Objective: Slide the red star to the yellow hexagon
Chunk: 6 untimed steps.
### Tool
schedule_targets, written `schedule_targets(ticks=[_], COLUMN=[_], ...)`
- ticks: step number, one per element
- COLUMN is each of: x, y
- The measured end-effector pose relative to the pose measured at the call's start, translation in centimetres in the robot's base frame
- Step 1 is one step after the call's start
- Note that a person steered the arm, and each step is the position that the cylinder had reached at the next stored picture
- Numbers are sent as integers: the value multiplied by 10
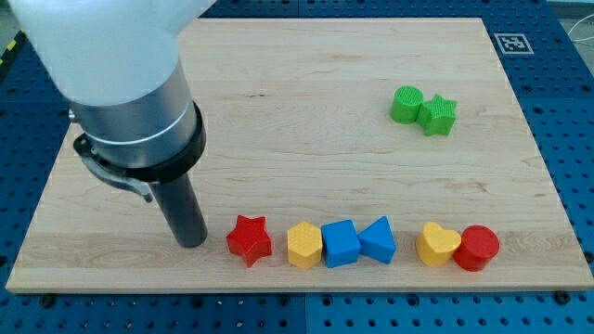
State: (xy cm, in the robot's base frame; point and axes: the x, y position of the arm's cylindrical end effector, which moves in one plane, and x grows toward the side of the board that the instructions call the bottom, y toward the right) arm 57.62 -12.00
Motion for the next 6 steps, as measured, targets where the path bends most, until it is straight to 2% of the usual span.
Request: schedule_targets(ticks=[6], x=[10], y=[45])
